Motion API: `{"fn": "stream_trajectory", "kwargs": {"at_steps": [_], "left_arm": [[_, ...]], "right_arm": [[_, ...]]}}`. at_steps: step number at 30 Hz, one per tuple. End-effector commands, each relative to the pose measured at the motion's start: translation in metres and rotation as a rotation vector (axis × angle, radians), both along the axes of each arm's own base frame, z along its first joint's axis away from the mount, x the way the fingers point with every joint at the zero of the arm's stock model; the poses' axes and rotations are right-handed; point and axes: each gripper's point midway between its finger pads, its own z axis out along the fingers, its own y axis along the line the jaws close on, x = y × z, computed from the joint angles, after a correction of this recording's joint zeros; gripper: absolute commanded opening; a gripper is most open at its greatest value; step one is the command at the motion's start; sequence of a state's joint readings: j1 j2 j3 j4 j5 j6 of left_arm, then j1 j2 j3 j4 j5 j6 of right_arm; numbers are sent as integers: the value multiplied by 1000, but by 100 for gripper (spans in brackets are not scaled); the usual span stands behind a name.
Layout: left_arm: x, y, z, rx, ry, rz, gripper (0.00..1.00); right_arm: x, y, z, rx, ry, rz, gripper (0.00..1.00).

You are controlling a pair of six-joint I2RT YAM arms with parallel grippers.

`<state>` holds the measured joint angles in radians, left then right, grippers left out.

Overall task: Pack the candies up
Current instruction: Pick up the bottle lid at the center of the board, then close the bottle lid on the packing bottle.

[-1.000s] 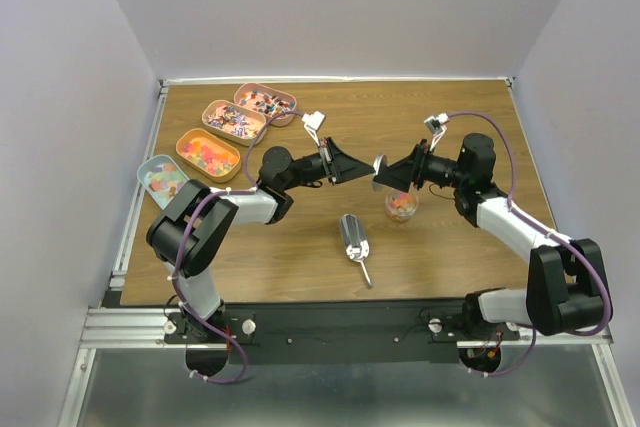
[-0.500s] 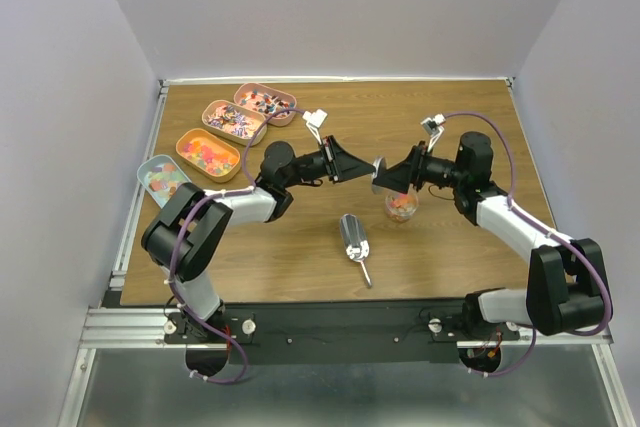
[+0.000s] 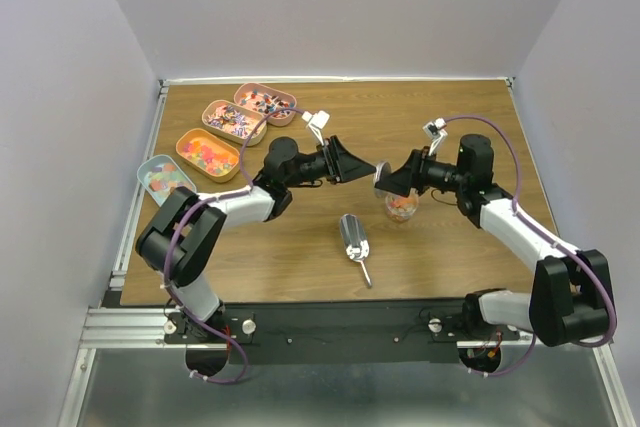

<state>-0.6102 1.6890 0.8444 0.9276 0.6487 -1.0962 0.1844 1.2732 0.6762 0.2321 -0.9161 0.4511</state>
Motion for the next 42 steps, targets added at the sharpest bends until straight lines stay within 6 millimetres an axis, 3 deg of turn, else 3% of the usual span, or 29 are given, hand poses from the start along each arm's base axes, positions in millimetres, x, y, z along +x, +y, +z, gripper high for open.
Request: {"fn": "stream_trajectory", "kwargs": {"at_steps": [1,3,4,6,7,9,10,12,13,15,16,17,23,29,42], "left_arm": [[27,12,0,148,-108,156,68],[42,25,6,201,-153,261,75],[47,33,-2,259,-142,294,75],[64,54,13,340,-242,418,83],[66,65,3,427,-237,447,84],[82,89,25,536,-352,565,85],[82,102,18,614,-347,586,87],[89,131,38,716,-433,700,89],[88,142,38,764,-438,721,89],[85,168,54,834,-503,800,89],[82,175,55,865,-517,814,89],[79,188,67,875,-536,865,91],[61,235,68,990,-579,991,91],[56,250,45,1069,-585,1010,91],[54,256,51,1083,-589,1029,91]], "right_arm": [[1,-14,-15,-118,56,-100,49],[7,-23,-18,-183,58,-153,49],[3,-29,-25,-215,99,-171,49],[10,-40,-24,-279,101,-237,50],[4,-47,-33,-322,159,-259,50],[7,-60,-42,-400,198,-315,50],[4,-65,-42,-433,240,-332,50],[3,-73,-49,-494,277,-355,50],[-1,-77,-56,-530,325,-358,50],[6,-81,-52,-586,325,-392,49],[1,-84,-61,-633,373,-388,49],[6,-81,-55,-653,362,-386,50],[4,-77,-71,-861,414,-388,50],[5,-72,-80,-1003,432,-402,50],[4,-77,-99,-1125,474,-408,50]]}}
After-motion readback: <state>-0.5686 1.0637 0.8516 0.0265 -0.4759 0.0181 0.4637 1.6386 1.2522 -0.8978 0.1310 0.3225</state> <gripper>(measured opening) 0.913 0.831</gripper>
